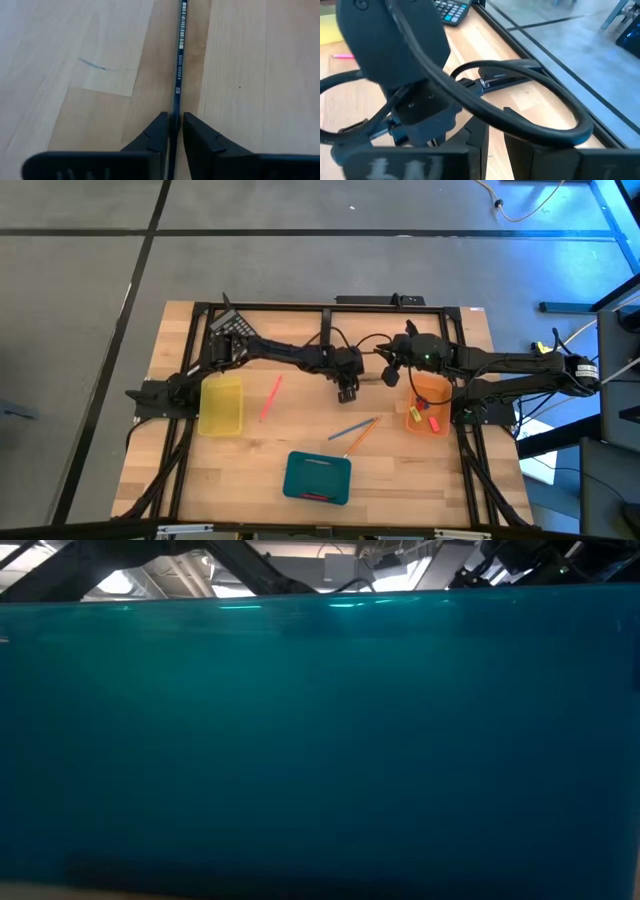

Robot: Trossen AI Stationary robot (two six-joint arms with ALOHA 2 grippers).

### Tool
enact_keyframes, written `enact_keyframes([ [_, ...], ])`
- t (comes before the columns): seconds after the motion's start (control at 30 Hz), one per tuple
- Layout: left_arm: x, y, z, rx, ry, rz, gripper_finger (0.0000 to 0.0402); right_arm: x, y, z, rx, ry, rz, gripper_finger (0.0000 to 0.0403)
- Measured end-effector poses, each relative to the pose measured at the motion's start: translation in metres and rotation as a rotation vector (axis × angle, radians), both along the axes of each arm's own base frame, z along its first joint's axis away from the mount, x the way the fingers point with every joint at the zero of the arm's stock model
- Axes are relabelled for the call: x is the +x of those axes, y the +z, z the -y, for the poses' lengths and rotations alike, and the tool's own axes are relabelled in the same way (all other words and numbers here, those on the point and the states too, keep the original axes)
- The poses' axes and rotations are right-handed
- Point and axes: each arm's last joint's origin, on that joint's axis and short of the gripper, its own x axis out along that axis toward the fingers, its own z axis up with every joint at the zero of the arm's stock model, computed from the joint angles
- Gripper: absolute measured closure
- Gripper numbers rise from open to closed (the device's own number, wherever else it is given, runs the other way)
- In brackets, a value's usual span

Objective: Sort crayons/erasers/pens/pencils in bins
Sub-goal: Put the black colored pencil into the yellow bin

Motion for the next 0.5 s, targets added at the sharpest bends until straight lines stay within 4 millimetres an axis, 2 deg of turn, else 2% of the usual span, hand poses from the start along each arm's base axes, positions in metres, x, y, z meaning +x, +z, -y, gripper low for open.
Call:
enact_keyframes([
  [0.27,-0.0003,0.0018,0.0028,0.0,0.003,-0.001,0.0391,0.0004,0.0007,0.0001,0.006,-0.004,0.012,0.0343],
  [0.5,-0.0007,0.0054,0.0113,0.007,0.011,-0.007,0.0391,0.0004,0.0007,0.0001,0.032,-0.019,0.028,0.0343],
])
